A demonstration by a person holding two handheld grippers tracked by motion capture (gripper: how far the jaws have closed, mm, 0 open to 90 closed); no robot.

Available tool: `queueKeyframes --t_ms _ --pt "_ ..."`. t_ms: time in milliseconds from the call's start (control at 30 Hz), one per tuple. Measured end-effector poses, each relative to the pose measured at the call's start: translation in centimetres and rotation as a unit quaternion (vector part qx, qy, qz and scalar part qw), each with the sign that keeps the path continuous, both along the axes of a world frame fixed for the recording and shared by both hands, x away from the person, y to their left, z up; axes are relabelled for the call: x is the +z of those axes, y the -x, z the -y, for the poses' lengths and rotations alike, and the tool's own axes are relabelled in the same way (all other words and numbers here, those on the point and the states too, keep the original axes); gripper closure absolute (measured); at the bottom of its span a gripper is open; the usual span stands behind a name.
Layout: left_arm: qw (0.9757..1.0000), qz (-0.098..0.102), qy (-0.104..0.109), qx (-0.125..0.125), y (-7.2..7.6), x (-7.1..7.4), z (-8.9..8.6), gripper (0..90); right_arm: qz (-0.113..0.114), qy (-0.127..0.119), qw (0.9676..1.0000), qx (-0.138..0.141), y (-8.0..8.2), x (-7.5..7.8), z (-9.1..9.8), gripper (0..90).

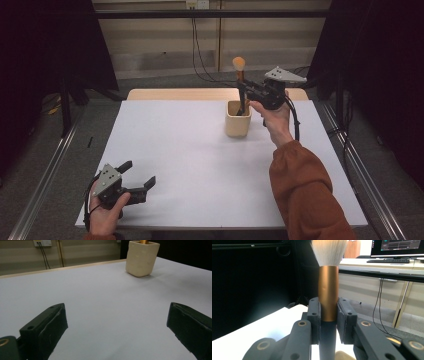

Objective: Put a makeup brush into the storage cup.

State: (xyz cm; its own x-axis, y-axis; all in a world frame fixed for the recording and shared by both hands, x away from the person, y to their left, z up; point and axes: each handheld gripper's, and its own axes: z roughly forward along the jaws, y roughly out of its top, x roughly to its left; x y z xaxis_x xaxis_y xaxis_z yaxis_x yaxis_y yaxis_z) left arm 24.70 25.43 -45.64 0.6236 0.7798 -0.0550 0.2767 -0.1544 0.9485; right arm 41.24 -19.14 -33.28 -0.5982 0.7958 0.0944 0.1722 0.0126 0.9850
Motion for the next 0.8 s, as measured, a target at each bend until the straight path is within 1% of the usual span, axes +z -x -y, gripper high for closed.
queueKeyframes --t_ms 67,100,233,467,667,700,800 --pt "1.0000 0.001 -0.001 -0.001 0.1 0.0 0.0 2.9 0.002 0.005 1.0000 -0.006 -0.2 0.0 -0.1 75.0" --pt "1.0000 0.001 -0.001 -0.001 0.1 0.0 0.0 2.9 0.004 0.003 0.9999 -0.010 -0.4 0.0 -0.2 75.0" --pt "1.0000 0.000 -0.002 -0.001 0.0 0.0 0.0 2.9 -0.003 0.009 0.9998 -0.019 -1.1 -0.2 -0.4 75.0" --pt "1.0000 -0.002 0.002 0.003 0.0 0.0 -0.1 2.9 -0.012 0.010 0.9996 -0.022 -2.3 -1.1 -0.6 75.0" --pt "1.0000 -0.002 0.001 0.002 0.0 0.0 -0.1 2.9 -0.020 0.010 0.9995 -0.023 -2.8 -1.9 -0.9 75.0" --pt "1.0000 -0.002 0.001 0.001 0.0 0.0 -0.1 2.9 -0.024 0.006 0.9995 -0.022 -2.8 -2.1 -0.9 75.0" --pt "1.0000 -0.002 0.000 0.001 0.0 0.0 -0.1 2.9 -0.023 0.015 0.9994 -0.019 -2.9 -2.4 -1.1 75.0"
